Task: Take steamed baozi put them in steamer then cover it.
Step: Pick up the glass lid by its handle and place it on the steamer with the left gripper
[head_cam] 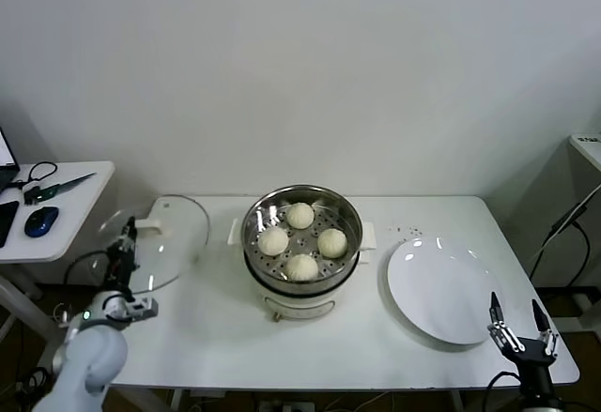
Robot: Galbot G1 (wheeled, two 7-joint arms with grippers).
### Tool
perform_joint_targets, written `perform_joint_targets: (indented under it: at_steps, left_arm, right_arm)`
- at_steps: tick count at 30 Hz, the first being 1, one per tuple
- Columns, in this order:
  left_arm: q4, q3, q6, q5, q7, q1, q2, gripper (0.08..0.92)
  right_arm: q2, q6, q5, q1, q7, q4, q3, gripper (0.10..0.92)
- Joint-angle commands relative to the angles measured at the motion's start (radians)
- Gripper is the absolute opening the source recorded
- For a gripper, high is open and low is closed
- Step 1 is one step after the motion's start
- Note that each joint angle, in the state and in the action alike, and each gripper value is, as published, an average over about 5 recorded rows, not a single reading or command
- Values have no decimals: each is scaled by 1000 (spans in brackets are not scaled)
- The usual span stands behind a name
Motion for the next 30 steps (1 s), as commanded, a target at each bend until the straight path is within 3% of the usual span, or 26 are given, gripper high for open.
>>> perform_joint_targets:
  at_steps: [1,5,9,13,18,24,30]
  left_arm:
    - [-165,-5,116,-69,135,-6,117,140]
    - [-244,66,217,-88,219,-66,164,140]
    - [-330,201,343,-50,313,-159,136,140]
    - [-377,384,457,62,400,-267,50,140]
    - [-387,539,503,191,459,-323,-46,140]
    - [-318,632,490,348,478,-333,-238,140]
    - [-218,671,454,482,443,-299,-405,140]
  right_arm:
    - [1,15,-23,10,2,-9,-14,823]
    - [5,13,-32,23,6,-13,-26,823]
    - [3,13,-36,38,10,-21,-39,823]
    - [2,20,-37,60,14,-41,-53,823]
    - [-1,36,-37,80,14,-63,-75,823]
    - [-6,51,-36,89,16,-71,-88,823]
    - [-13,69,-28,93,17,-86,-92,823]
